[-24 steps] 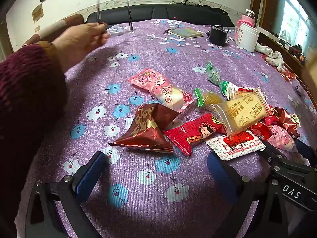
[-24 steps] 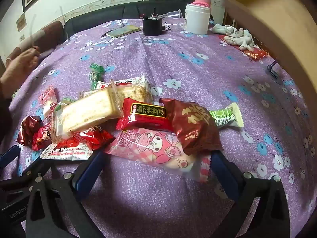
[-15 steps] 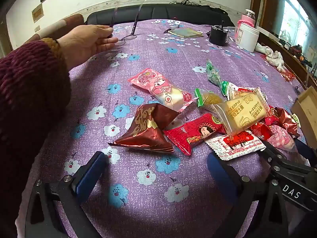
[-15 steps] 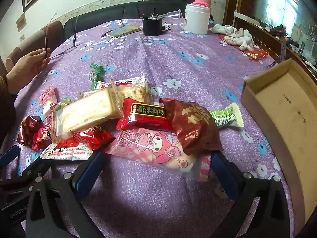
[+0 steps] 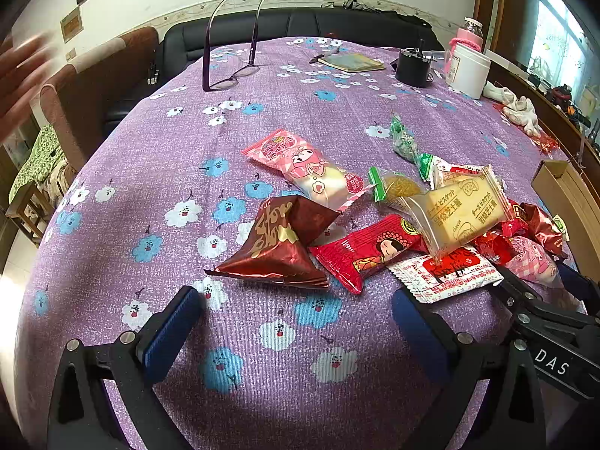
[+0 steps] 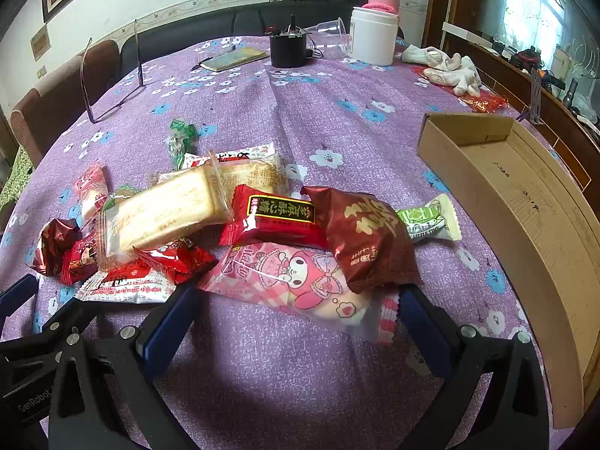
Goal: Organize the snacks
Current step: 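Move the right gripper toward the pink character-printed snack bag, then grasp the pink snack bag with the right gripper while the left gripper grasps the red-gold foil candy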
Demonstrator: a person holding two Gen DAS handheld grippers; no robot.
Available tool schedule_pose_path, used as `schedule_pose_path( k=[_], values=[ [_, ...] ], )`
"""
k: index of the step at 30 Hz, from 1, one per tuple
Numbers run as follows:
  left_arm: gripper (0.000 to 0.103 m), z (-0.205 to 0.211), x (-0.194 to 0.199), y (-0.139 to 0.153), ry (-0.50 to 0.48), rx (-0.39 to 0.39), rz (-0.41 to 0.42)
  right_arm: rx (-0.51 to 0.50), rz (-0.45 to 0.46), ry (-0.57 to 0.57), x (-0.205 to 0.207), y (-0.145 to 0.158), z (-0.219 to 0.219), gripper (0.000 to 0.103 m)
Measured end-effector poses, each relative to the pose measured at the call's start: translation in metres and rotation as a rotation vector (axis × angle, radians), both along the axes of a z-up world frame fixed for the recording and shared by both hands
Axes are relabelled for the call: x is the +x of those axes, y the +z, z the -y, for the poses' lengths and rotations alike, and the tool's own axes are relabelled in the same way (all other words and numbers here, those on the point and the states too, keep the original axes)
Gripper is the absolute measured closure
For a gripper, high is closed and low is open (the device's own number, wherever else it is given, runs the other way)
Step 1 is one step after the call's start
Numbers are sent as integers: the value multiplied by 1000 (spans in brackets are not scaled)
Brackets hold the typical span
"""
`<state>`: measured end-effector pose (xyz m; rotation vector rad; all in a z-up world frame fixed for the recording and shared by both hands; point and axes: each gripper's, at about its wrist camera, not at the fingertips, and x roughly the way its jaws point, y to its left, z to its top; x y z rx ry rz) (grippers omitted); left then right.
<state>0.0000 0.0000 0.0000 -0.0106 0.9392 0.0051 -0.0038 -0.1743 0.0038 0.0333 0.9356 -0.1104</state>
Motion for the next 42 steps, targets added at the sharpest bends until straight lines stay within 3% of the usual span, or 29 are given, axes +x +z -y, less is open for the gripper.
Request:
schedule_pose_path(
  k=[19, 23, 25, 28, 30, 34, 37, 39, 42],
  values=[
    [0, 0, 0, 0, 1, 0, 1, -1, 0, 0, -1, 1, 0, 0],
    [0, 0, 0, 0, -5, 5, -3, 8, -35, 73, -1, 4, 3, 0],
    [0, -3, -2, 1, -58, 4, -22, 39, -48, 111, -2, 4, 7, 0],
    [0, -8, -10, 4, -115, -7, -63, 172, -62, 152, -15, 13, 24, 0],
    [0, -15, -22, 9, -180, -41, -87, 154, -68, 210, -30, 21, 25, 3],
    [0, -32, -38, 23, -231, -94, -33, 245, -15, 288, -63, 38, 35, 7],
    [8, -43, -43, 28, -255, -123, -12, 201, 33, 340, -77, 51, 35, 9],
    [11, -44, -44, 30, -272, -133, -12, 184, 32, 355, -77, 54, 36, 9],
    [11, -44, -48, 33, -290, -137, 2, 240, 4, 376, -77, 50, 38, 9]
  ],
)
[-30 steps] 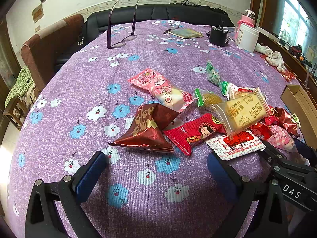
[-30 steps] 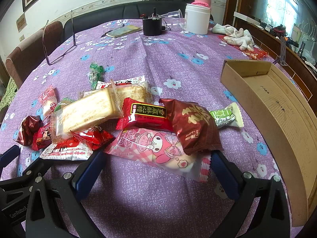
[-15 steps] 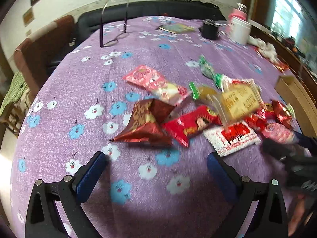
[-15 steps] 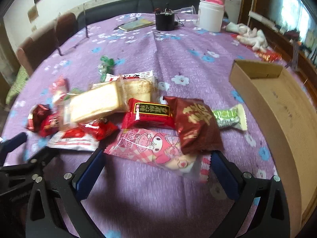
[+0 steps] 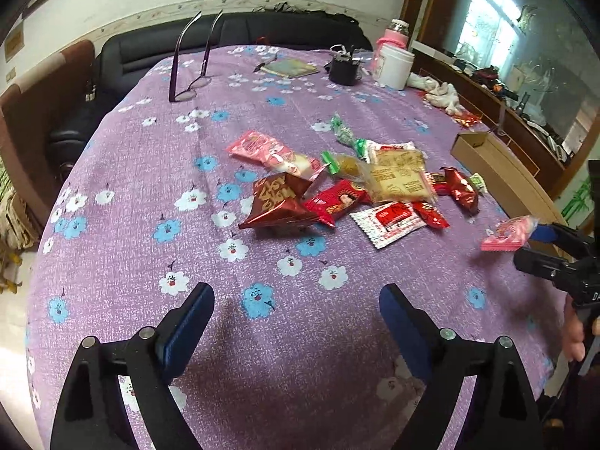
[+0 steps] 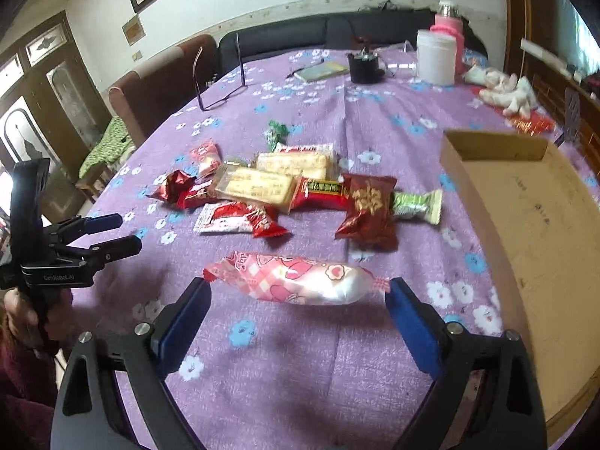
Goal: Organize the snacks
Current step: 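Grasp the pink snack bag with the right gripper while the left gripper grasps the red-gold foil candy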
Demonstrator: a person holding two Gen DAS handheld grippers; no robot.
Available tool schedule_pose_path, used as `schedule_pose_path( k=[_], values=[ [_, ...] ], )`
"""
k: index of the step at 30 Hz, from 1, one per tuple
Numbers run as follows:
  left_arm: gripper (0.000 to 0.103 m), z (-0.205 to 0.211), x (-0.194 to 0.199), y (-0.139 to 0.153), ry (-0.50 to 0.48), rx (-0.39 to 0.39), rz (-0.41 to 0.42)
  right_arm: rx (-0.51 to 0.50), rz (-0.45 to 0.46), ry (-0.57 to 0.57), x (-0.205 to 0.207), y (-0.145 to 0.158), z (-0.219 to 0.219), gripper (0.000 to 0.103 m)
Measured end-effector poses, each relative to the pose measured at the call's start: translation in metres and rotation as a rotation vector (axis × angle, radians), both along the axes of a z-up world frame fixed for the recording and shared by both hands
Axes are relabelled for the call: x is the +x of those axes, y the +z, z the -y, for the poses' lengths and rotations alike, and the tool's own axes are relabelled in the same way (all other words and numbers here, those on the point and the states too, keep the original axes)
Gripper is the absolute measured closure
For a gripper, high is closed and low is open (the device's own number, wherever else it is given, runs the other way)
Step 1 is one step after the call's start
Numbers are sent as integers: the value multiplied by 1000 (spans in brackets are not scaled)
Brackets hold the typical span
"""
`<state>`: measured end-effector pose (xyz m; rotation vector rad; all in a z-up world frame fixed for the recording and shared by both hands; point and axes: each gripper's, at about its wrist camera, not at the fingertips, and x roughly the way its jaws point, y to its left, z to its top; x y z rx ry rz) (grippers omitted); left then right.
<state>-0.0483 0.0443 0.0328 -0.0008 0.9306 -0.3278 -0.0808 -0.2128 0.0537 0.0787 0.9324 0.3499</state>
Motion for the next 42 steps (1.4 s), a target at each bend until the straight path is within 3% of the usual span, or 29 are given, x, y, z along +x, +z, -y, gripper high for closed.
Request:
schedule_pose_path(
  k=[4, 12, 18, 20, 22, 23, 27, 30, 34, 36, 38, 39, 40, 42],
  values=[
    [11, -1, 1, 3, -13, -9, -4, 21, -27, 40, -2, -6, -4, 9],
    [11, -7, 34, 15, -17, -52, -44, -7, 48, 53, -18, 5, -3, 8],
    [11, 1, 66, 9, 28, -36, -67, -75, 98, 38, -21, 2, -14, 6],
    [18, 4, 72, 3, 39, -18, -74, -84, 101, 36, -23, -2, -15, 6],
    [43, 8, 75, -5, 43, 21, -77, -63, 95, 38, -25, -4, -13, 6],
    [45, 9, 77, -9, 47, 36, -81, -47, 92, 37, -26, -5, -11, 6],
    [47, 5, 80, -16, 60, 24, -82, 23, 78, 46, -27, -6, -1, 6],
    [47, 4, 80, -17, 64, 25, -77, 114, 100, 81, -32, -2, 3, 0],
    [47, 7, 80, -17, 62, 39, -70, 20, 74, 79, -29, -7, -9, 0],
    [47, 7, 79, -17, 60, 43, -66, 159, 83, 149, -36, 1, -10, 0],
    [47, 6, 79, -17, 61, 38, -68, 100, 117, 126, -38, 7, -15, 0],
    [47, 6, 79, -17, 63, 34, -69, -21, 150, 98, -38, 8, -20, 0],
    [47, 5, 79, -17, 65, 29, -69, -74, 162, 89, -38, 8, -21, 0],
    [47, 6, 78, -17, 56, 41, -60, -66, 124, 121, -37, 9, -19, 0]
  ],
)
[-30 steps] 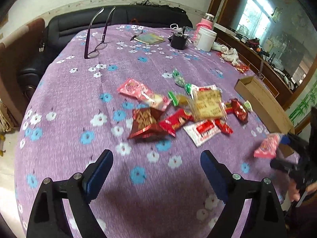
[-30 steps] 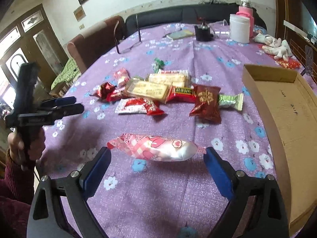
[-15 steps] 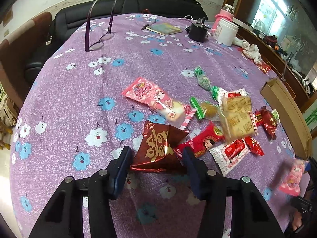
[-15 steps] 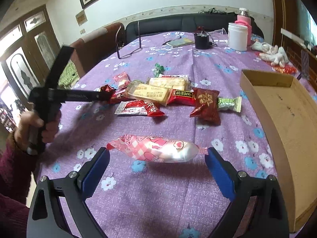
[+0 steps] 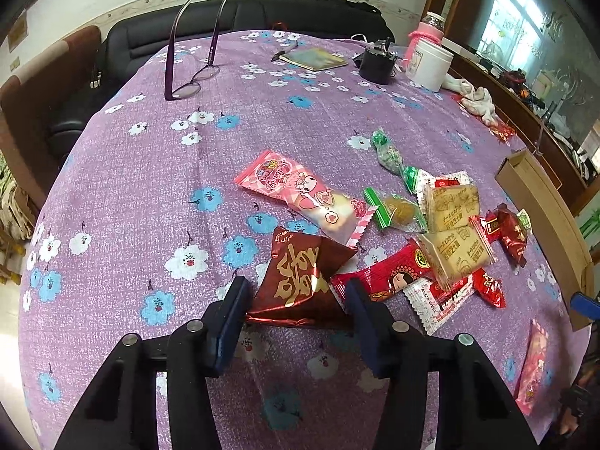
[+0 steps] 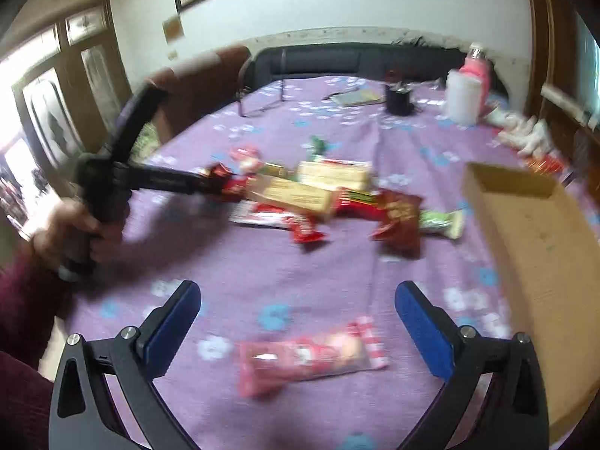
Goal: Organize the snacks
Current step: 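Grasp the pink snack bag with the right gripper while the left gripper grasps the red-gold foil candy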
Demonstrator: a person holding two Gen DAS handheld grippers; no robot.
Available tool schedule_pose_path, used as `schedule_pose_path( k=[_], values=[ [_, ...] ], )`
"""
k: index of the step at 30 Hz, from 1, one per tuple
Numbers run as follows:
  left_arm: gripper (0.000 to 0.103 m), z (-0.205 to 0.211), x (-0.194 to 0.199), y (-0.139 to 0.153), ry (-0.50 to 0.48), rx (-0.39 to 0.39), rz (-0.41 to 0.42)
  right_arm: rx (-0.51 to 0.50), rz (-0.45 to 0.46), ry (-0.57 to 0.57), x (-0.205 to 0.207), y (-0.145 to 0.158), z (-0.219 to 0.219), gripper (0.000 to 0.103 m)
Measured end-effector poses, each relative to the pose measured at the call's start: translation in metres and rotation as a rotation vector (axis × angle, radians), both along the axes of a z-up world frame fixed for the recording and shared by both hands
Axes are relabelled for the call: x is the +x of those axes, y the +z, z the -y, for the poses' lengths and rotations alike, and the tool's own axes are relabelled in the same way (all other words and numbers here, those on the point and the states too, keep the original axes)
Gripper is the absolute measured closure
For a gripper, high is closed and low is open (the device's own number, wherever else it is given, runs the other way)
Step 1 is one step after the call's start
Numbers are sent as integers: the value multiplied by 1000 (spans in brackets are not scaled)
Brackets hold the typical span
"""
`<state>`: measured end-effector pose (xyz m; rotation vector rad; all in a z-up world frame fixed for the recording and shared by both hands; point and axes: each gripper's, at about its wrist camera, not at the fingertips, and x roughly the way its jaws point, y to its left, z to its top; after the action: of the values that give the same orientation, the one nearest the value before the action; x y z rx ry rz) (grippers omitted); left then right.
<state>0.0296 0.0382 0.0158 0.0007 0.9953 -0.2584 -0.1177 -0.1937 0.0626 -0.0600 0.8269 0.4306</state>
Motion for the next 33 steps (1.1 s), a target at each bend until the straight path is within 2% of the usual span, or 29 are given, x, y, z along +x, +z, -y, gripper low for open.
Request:
schedule_pose_path(
  k=[3, 6, 10, 13, 15, 18, 20, 22, 24, 26, 27, 28, 30, 33],
  values=[
    [47, 4, -2, -1, -6, 28, 15, -33, -96, 31, 6, -2, 5, 0],
    [47, 7, -3, -2, -11, 56, 35, 25, -173, -19, 13, -7, 21, 0],
    [47, 8, -6, -3, -12, 75, 56, 182, -326, -147, 16, -22, 43, 0],
    [47, 7, -14, 4, -13, 72, 79, 301, -426, -227, 11, -32, 55, 10],
    [47, 4, -19, 10, -7, 67, 95, 351, -462, -238, 10, -34, 54, 14],
    [47, -2, -27, 18, 2, 50, 116, 332, -477, -241, 12, -36, 41, 16],
    [47, -4, -32, 22, 8, 48, 129, 285, -490, -256, 16, -39, 33, 17],
    [47, -6, -36, 26, 5, 40, 139, 233, -464, -274, 23, -39, 25, 19],
    [47, -6, -40, 29, 3, 33, 144, 133, -435, -277, 30, -37, 13, 32],
    [47, -6, -43, 32, -5, 28, 149, 71, -415, -271, 34, -37, 4, 57],
    [47, -5, -44, 33, -6, 25, 151, 22, -397, -244, 35, -38, -2, 63],
    [47, -5, -45, 34, -7, 23, 153, -12, -384, -226, 35, -38, -8, 74],
    [47, -4, -46, 34, -14, 20, 150, -68, -350, -195, 34, -40, -13, 75],
    [47, -2, -46, 29, -17, 31, 141, -93, -329, -182, 31, -41, -13, 75]
  ],
)
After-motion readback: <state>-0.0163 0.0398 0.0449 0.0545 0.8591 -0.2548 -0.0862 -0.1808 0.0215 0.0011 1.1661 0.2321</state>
